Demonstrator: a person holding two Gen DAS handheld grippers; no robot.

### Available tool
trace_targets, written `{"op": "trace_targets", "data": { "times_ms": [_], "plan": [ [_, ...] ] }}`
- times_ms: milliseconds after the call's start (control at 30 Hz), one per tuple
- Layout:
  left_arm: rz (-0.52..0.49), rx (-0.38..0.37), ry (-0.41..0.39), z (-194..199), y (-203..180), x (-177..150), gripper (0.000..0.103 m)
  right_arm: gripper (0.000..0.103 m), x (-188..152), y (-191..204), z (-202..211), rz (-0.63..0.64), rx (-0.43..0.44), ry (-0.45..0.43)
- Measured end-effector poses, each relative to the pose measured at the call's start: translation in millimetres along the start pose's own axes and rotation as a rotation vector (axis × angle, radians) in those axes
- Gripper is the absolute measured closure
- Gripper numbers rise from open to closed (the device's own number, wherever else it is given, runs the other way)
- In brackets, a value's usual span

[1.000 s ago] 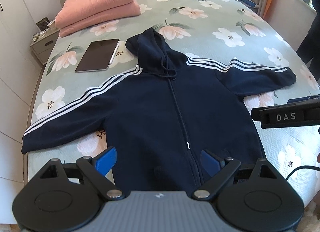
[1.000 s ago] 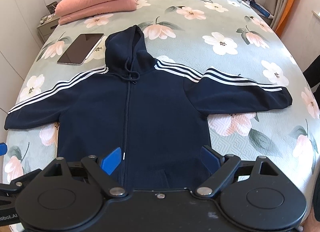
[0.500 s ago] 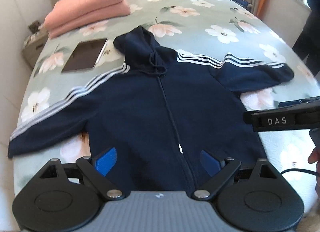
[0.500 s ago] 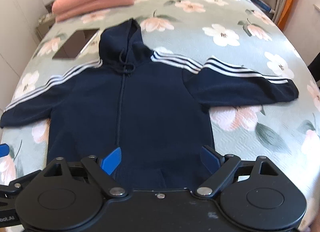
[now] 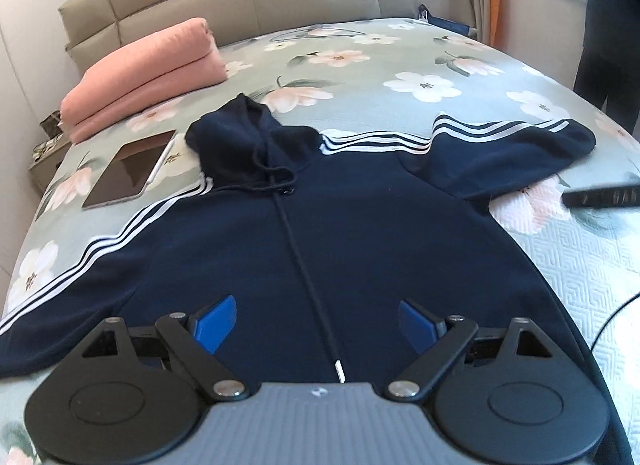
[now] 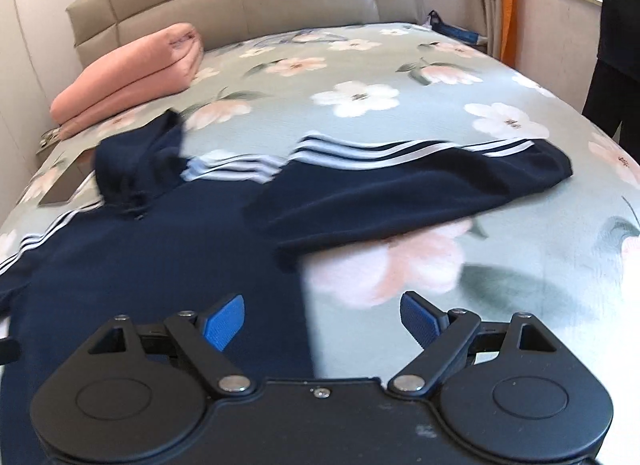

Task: Fold large clothes
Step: 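Grasp the striped sleeve cuff with the right gripper and lift it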

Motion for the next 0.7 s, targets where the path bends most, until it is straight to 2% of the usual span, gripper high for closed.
{"op": "trace_targets", "data": {
  "times_ms": [100, 200, 267, 333, 500, 567, 700],
  "plan": [
    [0.005, 0.000, -0.005, -13.4, -5.7, 12.7, 0.013, 0.006, 24.2, -49.8, -24.3, -0.044, -0.043, -0.034],
    [-0.008, -0.019, -0.002, -26.3, -9.0, 20.4, 0.013, 0.007, 51.0, -105.6, -62.6, -0.071, -0.154, -0.037],
    [-0.028, -0.014, -0.006, -33.6, -13.2, 23.7, 0.013, 0.017, 69.1, -139.7, -92.6, -0.061, -0.220, -0.026],
    [-0.046, -0.009, -0.001, -42.1, -17.9, 25.2, 0.013, 0.020, 86.3, -172.7, -116.3, -0.082, -0.276, -0.021],
    [-0.058, -0.016, 0.051, -64.8, -26.1, 19.9, 0.013, 0.020, 123.8, -250.9, -154.1, -0.256, -0.393, -0.038],
    [-0.062, -0.020, 0.069, -72.0, -29.1, 16.8, 0.013, 0.020, 131.3, -275.2, -165.7, -0.355, -0.396, -0.036],
    [-0.071, -0.019, 0.095, -81.9, -30.5, 11.1, 0.013, 0.020, 134.3, -308.7, -192.1, -0.559, -0.329, -0.010]
  ]
}}
Point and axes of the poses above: each gripper's, at about its wrist camera, not at the fingertips, and z roughly against the way its jaws point, y to its left, x to its top, the point moved 4 cm from there along -z, roughly the way its jaws point, and after that the axes turned 1 degree about -x, right-handed, at the moved point
